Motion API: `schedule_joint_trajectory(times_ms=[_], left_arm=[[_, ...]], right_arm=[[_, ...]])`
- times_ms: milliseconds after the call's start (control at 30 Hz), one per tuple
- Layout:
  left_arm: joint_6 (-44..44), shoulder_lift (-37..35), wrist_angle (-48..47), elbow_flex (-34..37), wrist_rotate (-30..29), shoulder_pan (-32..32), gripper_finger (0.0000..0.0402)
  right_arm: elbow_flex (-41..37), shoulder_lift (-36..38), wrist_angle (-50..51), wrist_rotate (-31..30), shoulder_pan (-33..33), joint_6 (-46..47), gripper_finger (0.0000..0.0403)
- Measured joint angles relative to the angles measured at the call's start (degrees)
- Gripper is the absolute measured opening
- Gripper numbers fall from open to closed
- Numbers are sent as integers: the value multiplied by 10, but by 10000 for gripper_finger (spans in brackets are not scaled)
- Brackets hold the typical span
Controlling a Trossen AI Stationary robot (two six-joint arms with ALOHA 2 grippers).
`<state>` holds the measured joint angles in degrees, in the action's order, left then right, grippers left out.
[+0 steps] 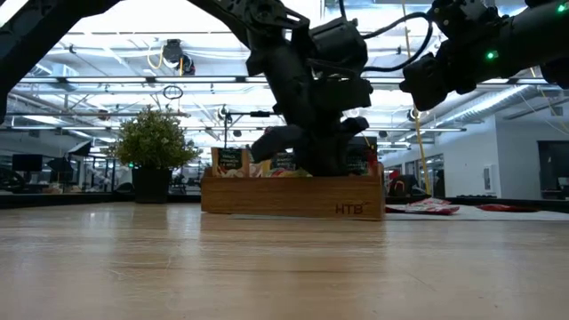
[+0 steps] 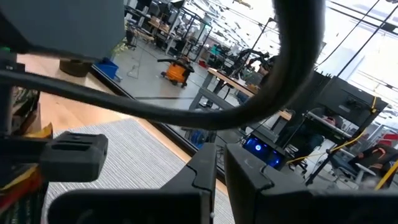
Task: Pick & Place Tea
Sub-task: Put the red tea bag into the right section of the wooden organizer
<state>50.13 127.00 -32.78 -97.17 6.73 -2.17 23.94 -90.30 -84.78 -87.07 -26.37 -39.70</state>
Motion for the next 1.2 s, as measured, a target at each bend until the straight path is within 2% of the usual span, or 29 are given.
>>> schedule_joint_trajectory(times_ms=[233,533,700,867,967,1067,1200], left_arm=[[-23,0,32,0,-115,7,2],[-22,-2,35,0,-121,20,16],[-27,-27,33,1,-114,23,12],[-65,-70,21,1,-38,13,5],[-102,-101,1,1,51,-14,15],[-129,-127,-28,1,154,-53,13],[-139,-172,-27,26,245,-102,5]], right_arm=[[0,0,0,1,0,0,20],[0,0,2,1,0,0,20],[0,0,2,1,0,0,20],[0,0,1,-12,0,11,20],[0,0,-15,-29,1,18,20],[1,10,-50,-29,0,-24,25],[8,45,-50,-29,0,-67,50]])
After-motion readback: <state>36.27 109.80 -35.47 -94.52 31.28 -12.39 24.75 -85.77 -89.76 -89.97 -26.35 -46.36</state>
